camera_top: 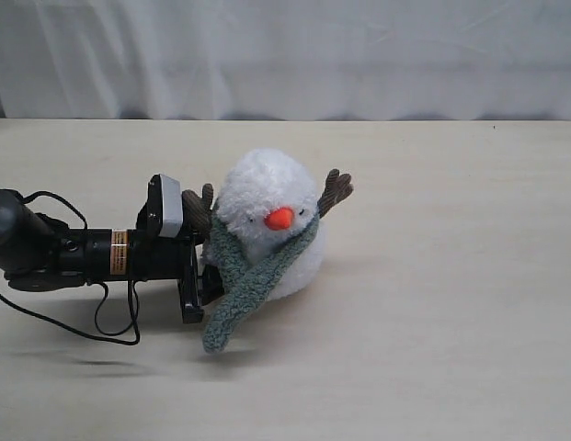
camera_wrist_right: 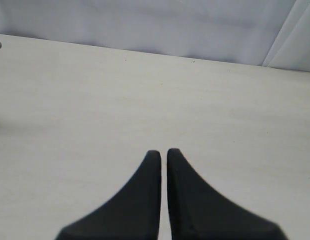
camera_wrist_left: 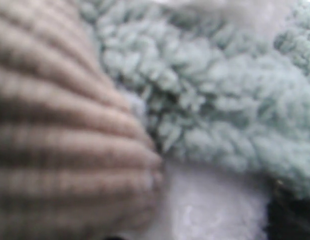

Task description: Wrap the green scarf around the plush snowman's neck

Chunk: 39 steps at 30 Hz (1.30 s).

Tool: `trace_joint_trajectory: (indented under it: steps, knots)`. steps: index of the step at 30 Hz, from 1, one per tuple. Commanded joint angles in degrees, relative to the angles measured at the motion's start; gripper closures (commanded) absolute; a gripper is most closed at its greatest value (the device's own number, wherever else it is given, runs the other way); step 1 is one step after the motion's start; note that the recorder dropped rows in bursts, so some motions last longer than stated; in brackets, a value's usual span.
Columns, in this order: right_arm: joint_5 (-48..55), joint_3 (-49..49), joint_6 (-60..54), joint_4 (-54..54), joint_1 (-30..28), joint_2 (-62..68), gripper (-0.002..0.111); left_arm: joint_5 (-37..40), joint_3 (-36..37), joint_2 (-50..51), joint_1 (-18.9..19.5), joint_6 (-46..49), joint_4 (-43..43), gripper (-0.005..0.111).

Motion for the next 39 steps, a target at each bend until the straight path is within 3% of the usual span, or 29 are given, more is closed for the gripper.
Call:
trace_joint_trajectory:
  steps: [1,20,23,24,29,37,39]
  knots:
    - [-0.7,0.1,0.2,-0.3,-0.3,-0.2,0.104,-1.5,-0.2,-0.2,-0.2,-0.6,-0.9,0.107]
    - [-0.7,0.1,0.2,-0.3,-0.3,-0.2,0.104,-1.5,-0.2,-0.2,-0.2,-0.6,-2.4,0.105]
    - [-0.7,0.1,0.2,-0.3,-0.3,-0.2,0.104,-1.5,-0.2,-0.2,-0.2,-0.6,-2.2,0.092]
    - [-0.7,0.1,0.2,-0.3,-0.3,-0.2,0.104,-1.5,-0.2,-0.2,-0.2,-0.6,-2.2,0.076]
    - [-0.7,0.1,0.1,-0.3,-0.3,-0.2,0.104,-1.5,-0.2,-0.2,-0.2,-0.6,-2.2,0.032]
    - [-0.7,0.1,0.1,-0.3,-0.3,-0.2,0.104,-1.5,-0.2,-0.2,-0.1,-0.6,-2.3,0.027]
    - [-0.7,0.1,0.1,-0.3,-0.3,-0.2,0.104,-1.5,-0.2,-0.2,0.1,-0.6,-2.4,0.018]
